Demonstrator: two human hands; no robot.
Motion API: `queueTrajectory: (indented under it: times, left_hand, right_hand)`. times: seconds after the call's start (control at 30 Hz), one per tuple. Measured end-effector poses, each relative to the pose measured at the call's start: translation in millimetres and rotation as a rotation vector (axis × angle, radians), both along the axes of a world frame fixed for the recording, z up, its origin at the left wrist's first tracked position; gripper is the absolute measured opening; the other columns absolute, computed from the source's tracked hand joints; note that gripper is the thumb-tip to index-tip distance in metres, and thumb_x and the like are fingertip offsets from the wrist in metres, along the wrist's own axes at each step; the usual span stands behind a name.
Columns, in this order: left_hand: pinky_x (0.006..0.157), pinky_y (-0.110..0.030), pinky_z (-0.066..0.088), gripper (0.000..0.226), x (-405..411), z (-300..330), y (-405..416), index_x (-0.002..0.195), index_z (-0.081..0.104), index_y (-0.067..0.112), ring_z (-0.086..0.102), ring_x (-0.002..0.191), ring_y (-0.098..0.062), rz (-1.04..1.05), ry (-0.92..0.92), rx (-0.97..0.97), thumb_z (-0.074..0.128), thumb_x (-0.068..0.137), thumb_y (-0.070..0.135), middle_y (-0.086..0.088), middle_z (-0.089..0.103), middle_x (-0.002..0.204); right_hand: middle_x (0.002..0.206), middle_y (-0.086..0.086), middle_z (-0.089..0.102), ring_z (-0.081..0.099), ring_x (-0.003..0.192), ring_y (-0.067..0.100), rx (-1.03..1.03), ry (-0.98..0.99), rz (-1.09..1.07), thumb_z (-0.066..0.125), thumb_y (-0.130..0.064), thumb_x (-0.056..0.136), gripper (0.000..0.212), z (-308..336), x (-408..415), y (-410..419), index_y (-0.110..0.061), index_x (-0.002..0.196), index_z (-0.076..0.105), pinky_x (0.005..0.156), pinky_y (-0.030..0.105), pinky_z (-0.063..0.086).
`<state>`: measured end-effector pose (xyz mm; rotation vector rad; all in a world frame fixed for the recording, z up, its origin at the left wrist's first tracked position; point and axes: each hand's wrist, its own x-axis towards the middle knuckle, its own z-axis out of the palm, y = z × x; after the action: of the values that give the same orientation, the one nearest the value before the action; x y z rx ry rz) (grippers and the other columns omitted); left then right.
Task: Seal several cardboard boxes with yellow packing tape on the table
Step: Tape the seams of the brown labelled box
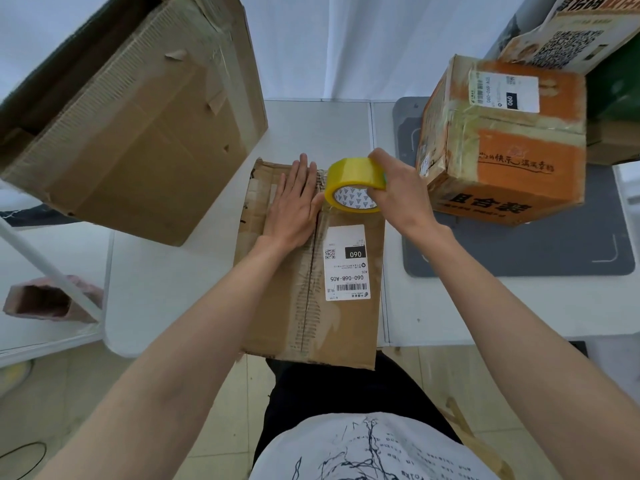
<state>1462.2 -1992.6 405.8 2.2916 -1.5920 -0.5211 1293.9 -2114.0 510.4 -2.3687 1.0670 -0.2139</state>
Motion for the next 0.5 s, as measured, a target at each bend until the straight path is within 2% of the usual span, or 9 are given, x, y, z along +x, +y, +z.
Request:
queueTrajectory:
  times: [0.13,0.23,0.33,0.43,0.5]
  left_hand:
    - [0.123,-0.031,-0.014,0.063,4.1,2.2,0.4,0.162,-0.002,0.015,-0.013,0.156,-0.016,-0.033,0.04,0.023,0.021,0.11,0.042,-0.004,-0.012,0.169]
    - [0.125,-0.036,-0.01,0.058,8.9,5.0,-1.3,0.162,0.004,0.016,-0.012,0.156,-0.016,-0.03,0.155,0.021,0.027,0.112,0.032,-0.003,-0.008,0.17]
    - [0.126,-0.042,-0.008,0.057,16.1,6.5,0.2,0.162,0.006,0.016,-0.012,0.156,-0.018,-0.063,0.212,0.026,0.03,0.111,0.025,-0.003,-0.008,0.17]
    - [0.126,-0.043,-0.009,0.064,16.9,7.5,3.8,0.163,0.007,0.021,-0.014,0.155,-0.017,-0.105,0.212,0.014,0.035,0.107,0.035,-0.002,-0.011,0.17]
    - [0.125,-0.041,-0.009,0.06,14.5,9.0,4.9,0.159,0.026,0.027,-0.01,0.156,-0.016,-0.077,0.251,-0.044,0.046,0.104,0.043,-0.001,-0.003,0.17]
  right_hand:
    - [0.088,0.002,0.054,0.056,0.084,0.031,0.027,-0.006,0.005,0.065,-0.009,0.087,0.03,-1.7,-2.1,-1.9,-0.017,0.113,0.051,0.069,0.04,0.043]
    - [0.088,0.002,0.055,0.053,0.083,0.028,0.059,-0.014,-0.008,0.065,-0.008,0.087,0.031,-2.9,-4.9,-3.4,-0.016,0.114,0.052,0.07,0.036,0.036]
    - [0.088,0.002,0.055,0.054,0.084,0.028,0.077,-0.016,-0.011,0.066,-0.008,0.087,0.031,-2.9,-5.4,-3.8,-0.016,0.113,0.052,0.071,0.035,0.035]
    - [0.09,0.001,0.056,0.054,0.087,0.028,0.095,-0.025,-0.023,0.067,-0.01,0.088,0.031,-1.7,-5.3,-5.0,-0.016,0.115,0.053,0.073,0.036,0.037]
    - [0.093,0.0,0.056,0.053,0.088,0.026,0.109,-0.027,-0.033,0.067,-0.012,0.088,0.033,0.4,-3.9,-7.2,-0.017,0.118,0.054,0.076,0.038,0.039]
